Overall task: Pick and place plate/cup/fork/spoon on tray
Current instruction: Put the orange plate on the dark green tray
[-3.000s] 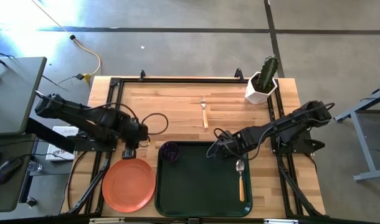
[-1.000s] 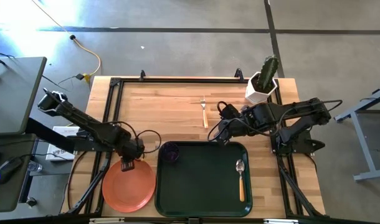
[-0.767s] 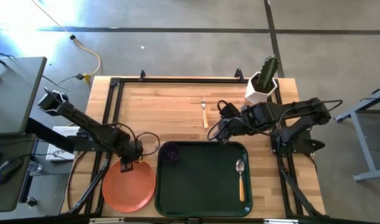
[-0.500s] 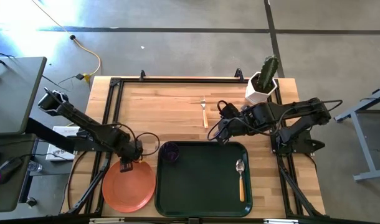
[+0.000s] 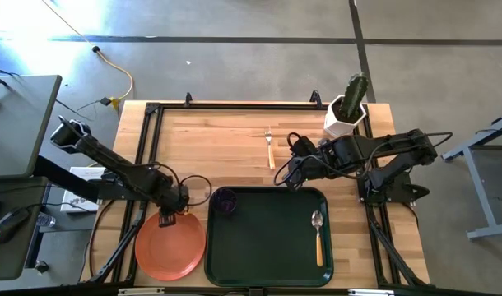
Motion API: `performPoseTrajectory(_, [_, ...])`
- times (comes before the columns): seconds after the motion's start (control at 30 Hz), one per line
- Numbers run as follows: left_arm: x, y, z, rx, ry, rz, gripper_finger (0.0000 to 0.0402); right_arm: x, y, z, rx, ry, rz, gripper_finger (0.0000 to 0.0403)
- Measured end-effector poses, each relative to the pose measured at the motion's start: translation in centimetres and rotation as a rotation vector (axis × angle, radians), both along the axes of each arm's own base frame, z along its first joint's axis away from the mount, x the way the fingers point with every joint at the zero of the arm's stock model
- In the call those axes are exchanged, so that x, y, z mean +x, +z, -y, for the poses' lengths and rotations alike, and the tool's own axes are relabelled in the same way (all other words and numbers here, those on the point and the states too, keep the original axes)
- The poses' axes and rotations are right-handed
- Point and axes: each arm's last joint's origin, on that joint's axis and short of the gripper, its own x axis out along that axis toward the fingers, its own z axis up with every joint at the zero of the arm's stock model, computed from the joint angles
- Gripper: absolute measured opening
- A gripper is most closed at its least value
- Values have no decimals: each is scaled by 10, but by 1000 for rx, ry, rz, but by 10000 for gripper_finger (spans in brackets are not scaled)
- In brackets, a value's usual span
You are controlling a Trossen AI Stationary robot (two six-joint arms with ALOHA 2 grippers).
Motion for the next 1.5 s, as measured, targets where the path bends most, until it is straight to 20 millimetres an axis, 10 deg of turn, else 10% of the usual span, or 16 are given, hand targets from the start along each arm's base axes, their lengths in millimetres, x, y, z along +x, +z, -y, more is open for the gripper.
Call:
performPoseTrajectory(0.9, [12, -17, 6, 38, -23, -34, 112, 1, 0, 0, 4, 0, 10, 119])
performPoseTrajectory(1.5, [12, -16, 6, 30, -60, -34, 8, 1, 0, 0, 4, 0, 11, 119])
